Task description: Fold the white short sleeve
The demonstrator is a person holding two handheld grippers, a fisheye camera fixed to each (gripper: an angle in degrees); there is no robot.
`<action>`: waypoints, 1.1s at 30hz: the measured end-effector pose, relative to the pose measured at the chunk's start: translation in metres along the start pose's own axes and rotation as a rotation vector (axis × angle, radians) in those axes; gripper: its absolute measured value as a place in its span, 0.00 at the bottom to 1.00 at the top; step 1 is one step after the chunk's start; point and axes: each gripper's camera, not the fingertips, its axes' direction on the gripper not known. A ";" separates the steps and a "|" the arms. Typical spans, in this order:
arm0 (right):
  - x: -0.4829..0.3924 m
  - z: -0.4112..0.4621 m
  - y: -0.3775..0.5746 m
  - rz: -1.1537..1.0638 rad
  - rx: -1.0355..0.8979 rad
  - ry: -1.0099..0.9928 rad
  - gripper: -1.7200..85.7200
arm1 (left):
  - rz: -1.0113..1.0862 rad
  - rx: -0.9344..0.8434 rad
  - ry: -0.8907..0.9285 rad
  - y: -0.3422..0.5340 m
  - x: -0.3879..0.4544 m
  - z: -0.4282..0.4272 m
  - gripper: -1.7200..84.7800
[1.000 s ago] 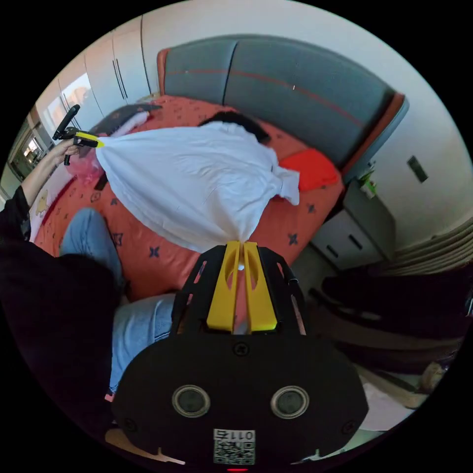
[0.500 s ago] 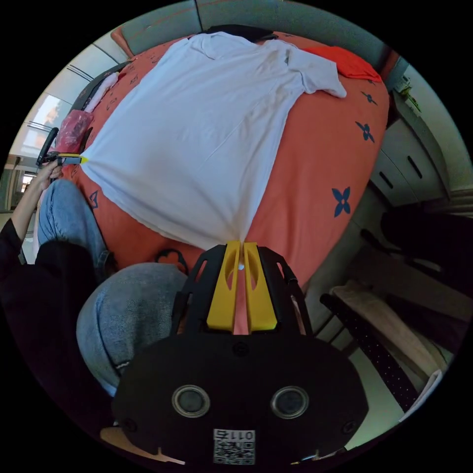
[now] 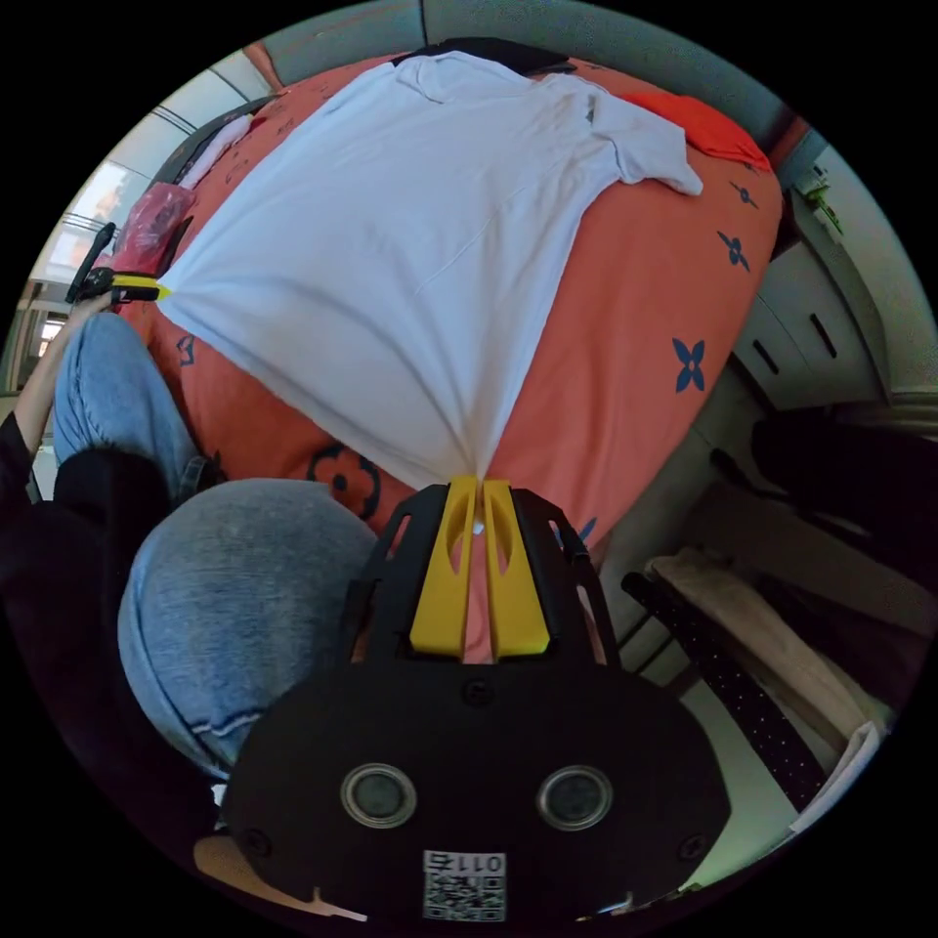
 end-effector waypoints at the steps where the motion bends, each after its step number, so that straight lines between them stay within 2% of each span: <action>1: 0.002 0.005 0.000 0.003 -0.006 -0.014 0.05 | -0.001 0.000 0.004 0.002 -0.002 0.004 0.04; 5: 0.019 0.023 -0.005 0.010 0.021 -0.089 0.08 | -0.035 0.064 0.099 0.007 -0.021 0.017 0.10; 9: 0.043 0.018 -0.007 0.013 0.075 -0.136 0.15 | -0.074 0.093 0.102 0.020 -0.059 0.010 0.17; 11: 0.054 0.008 -0.009 0.018 0.119 -0.129 0.17 | -0.097 0.153 0.151 0.025 -0.076 -0.003 0.18; 15: 0.080 -0.015 -0.045 0.032 0.235 -0.110 0.17 | 0.011 0.392 0.128 0.003 -0.065 -0.048 0.17; 19: 0.090 -0.010 -0.083 -0.022 0.136 -0.036 0.14 | 0.141 0.439 0.087 -0.034 -0.032 -0.055 0.14; 23: 0.087 0.017 -0.081 -0.057 0.078 -0.076 0.11 | 0.154 0.322 0.039 -0.052 -0.042 -0.014 0.11; 26: 0.080 0.040 -0.070 -0.064 0.029 -0.022 0.12 | 0.138 0.218 0.129 -0.050 -0.073 0.018 0.11; 29: 0.072 0.050 -0.060 -0.054 0.091 -0.018 0.13 | 0.087 0.119 0.292 -0.034 -0.112 0.047 0.12; 33: 0.054 0.053 -0.065 -0.081 0.154 -0.044 0.14 | -0.048 0.096 0.379 0.006 -0.163 0.068 0.12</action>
